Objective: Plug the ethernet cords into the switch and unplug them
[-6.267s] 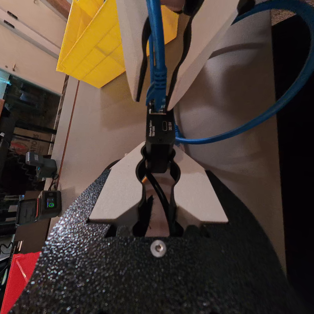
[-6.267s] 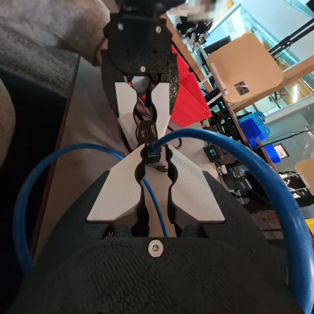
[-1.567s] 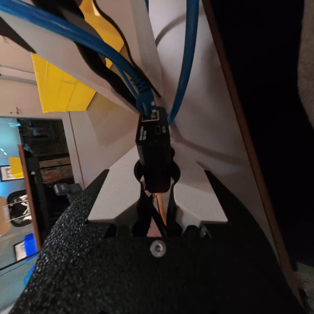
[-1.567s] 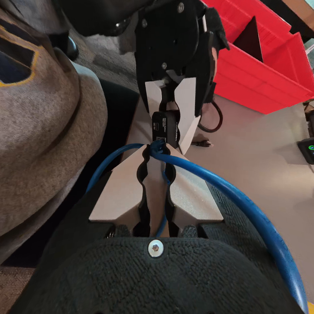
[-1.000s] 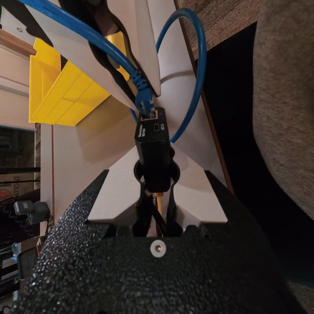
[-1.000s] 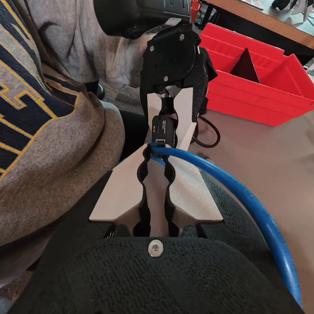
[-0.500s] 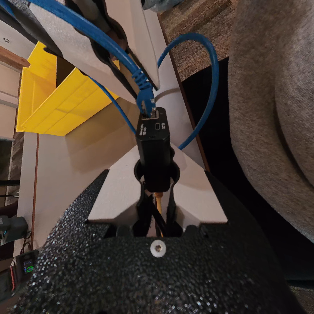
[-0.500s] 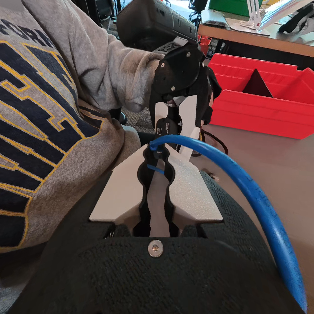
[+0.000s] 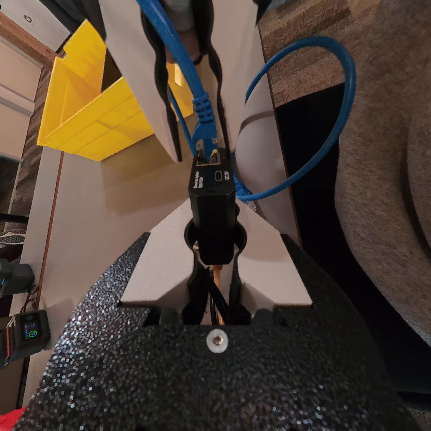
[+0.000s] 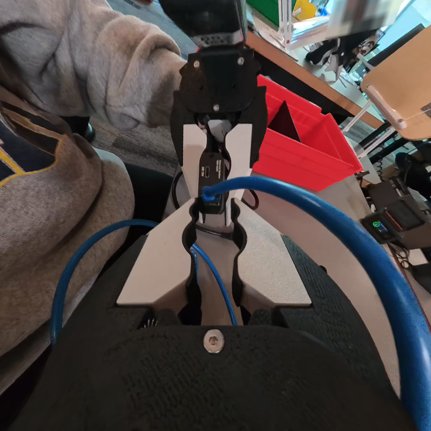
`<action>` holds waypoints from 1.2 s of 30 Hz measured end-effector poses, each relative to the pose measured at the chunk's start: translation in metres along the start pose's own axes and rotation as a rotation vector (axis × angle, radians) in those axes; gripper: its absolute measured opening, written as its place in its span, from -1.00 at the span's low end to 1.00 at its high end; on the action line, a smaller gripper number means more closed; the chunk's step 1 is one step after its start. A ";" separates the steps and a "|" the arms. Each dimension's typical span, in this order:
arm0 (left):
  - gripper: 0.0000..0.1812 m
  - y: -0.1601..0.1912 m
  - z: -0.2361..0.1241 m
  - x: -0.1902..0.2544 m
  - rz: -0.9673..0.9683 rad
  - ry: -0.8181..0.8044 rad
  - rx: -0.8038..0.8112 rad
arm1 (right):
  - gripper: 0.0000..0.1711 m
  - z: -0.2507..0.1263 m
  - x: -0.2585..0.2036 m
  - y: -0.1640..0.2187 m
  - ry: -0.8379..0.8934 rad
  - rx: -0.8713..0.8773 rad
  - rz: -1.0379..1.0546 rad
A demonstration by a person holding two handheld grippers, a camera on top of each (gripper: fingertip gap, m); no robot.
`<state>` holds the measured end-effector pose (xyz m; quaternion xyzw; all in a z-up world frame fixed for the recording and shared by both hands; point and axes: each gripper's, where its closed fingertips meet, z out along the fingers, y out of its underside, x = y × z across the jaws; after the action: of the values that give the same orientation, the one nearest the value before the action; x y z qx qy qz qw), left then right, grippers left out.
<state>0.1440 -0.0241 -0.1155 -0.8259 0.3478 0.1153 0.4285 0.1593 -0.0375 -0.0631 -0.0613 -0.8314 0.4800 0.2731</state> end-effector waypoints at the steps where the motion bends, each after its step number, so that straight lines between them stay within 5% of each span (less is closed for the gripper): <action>1: -0.75 0.002 0.000 -0.001 0.007 -0.006 -0.013 | -0.75 0.001 0.000 0.000 0.006 0.003 -0.007; 23: -0.76 0.007 0.001 0.000 -0.016 0.009 -0.024 | -0.86 0.002 -0.001 -0.004 0.026 0.037 -0.064; 30: -0.76 0.012 0.004 0.008 0.196 0.023 -0.099 | -0.84 0.004 -0.022 0.004 -0.151 -0.035 0.094; 36: -0.75 -0.005 -0.001 0.012 0.142 0.067 -0.024 | -0.86 -0.008 -0.021 -0.007 -0.196 0.038 0.159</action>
<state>0.1558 -0.0284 -0.1180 -0.8078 0.4179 0.1219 0.3974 0.1826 -0.0426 -0.0625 -0.0744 -0.8375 0.5193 0.1527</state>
